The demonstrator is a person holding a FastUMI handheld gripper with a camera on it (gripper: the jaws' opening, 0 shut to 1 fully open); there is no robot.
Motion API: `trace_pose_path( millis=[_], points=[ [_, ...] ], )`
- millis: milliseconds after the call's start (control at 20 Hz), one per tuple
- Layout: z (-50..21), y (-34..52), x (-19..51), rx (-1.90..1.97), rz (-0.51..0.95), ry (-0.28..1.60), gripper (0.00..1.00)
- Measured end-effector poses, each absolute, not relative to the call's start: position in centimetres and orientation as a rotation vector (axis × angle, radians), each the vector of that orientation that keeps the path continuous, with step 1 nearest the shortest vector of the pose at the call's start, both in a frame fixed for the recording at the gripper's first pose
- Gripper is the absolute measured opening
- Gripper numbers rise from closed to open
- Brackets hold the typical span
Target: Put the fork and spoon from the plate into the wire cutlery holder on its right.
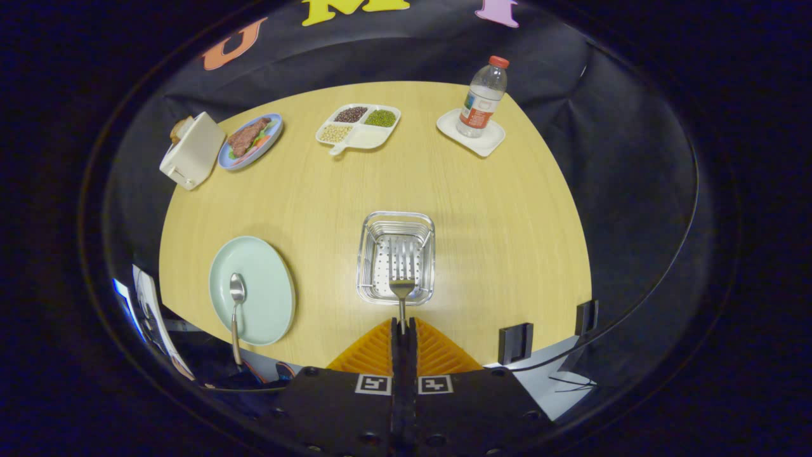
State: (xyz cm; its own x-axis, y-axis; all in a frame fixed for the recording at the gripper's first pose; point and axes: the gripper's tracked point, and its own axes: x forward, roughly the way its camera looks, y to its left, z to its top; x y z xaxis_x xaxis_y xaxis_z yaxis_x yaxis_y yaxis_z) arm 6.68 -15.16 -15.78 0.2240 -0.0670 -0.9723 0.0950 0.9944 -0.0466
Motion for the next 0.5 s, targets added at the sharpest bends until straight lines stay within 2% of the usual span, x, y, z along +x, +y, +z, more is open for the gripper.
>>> trace_pose_path(
  millis=[200,250,350,500],
  points=[
    [-15.9,-15.7,7.9,-0.003,-0.143,1.379,0.01],
    [-15.9,-15.8,8.0,-0.008,-0.140,1.388,0.06],
    [-15.5,-15.8,8.5,0.000,-0.136,1.390,0.06],
    [-14.5,-15.6,9.6,0.017,-0.129,1.354,0.12]
  ],
)
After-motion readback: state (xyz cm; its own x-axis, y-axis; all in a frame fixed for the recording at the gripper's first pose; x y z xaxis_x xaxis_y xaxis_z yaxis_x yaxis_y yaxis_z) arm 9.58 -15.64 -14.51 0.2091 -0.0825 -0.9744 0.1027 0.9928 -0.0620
